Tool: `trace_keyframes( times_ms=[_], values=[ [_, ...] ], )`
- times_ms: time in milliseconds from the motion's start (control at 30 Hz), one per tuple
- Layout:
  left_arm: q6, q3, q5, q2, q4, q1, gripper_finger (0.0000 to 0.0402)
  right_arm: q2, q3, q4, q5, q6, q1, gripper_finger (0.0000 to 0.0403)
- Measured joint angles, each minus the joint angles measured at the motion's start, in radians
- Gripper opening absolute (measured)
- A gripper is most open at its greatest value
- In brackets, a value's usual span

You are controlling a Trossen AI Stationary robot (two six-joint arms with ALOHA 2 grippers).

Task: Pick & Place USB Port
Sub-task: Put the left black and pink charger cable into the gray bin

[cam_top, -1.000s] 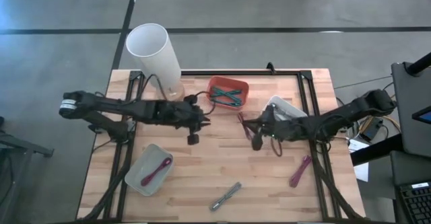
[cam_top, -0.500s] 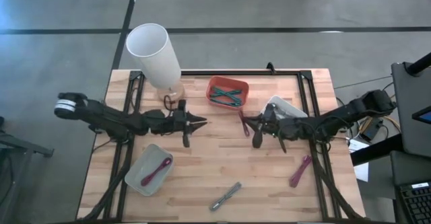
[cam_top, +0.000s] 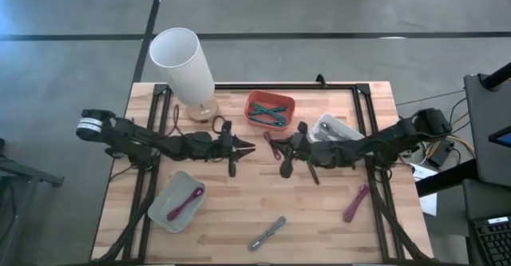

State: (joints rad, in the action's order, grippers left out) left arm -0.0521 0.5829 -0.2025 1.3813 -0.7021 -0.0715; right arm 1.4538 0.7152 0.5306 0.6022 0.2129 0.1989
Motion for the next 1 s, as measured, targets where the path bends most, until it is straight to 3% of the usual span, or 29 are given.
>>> trace_keyframes(
  times_ms=[200,500,1000],
  values=[
    [-0.008,0.083,0.002,0.048,0.144,0.001,0.0069,0.081,0.071,-0.002,0.000,-0.074,0.001,0.0008],
    [-0.011,0.101,0.003,0.054,0.169,0.017,0.0077,0.088,0.083,-0.003,-0.001,-0.109,0.001,0.0008],
    [-0.030,0.127,0.030,0.055,0.126,0.039,0.0224,0.063,0.081,-0.002,-0.002,-0.164,-0.009,0.0008]
  ],
)
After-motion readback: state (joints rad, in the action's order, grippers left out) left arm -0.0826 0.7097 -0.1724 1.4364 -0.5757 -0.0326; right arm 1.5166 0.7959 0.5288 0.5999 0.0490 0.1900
